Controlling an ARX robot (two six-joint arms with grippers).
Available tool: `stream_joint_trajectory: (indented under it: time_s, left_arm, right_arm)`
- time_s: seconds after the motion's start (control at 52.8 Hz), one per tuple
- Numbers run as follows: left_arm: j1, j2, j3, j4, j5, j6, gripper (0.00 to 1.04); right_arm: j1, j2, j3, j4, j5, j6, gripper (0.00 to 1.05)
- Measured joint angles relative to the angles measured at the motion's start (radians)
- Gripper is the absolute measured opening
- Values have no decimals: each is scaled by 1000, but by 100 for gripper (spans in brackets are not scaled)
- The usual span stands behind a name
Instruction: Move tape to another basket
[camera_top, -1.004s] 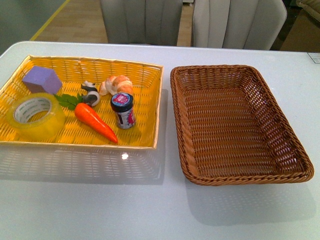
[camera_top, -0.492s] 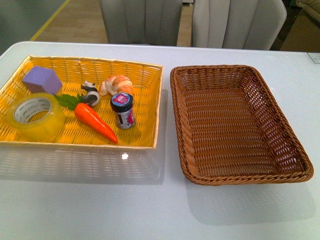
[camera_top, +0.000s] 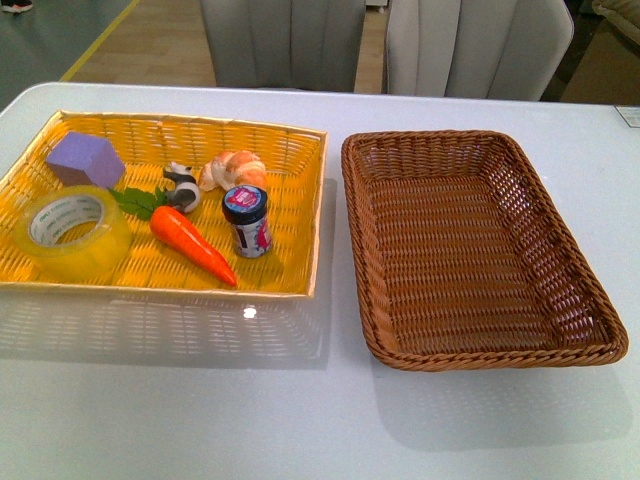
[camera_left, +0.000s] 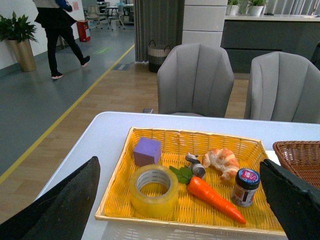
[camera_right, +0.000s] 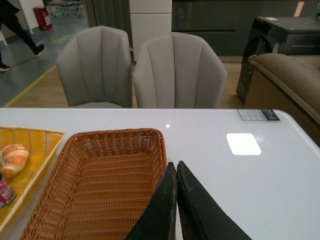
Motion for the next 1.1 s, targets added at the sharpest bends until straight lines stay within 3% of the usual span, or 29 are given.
stream_joint_trajectory:
  time_s: [0.549,1.098]
  left_arm:
    - [0,0,0,0,0,0,96]
    - [0,0,0,0,0,0,96]
  right_arm:
    - [0,-352,-1,-327,0,0,2]
    - [0,-525,-1,-500,0,0,2]
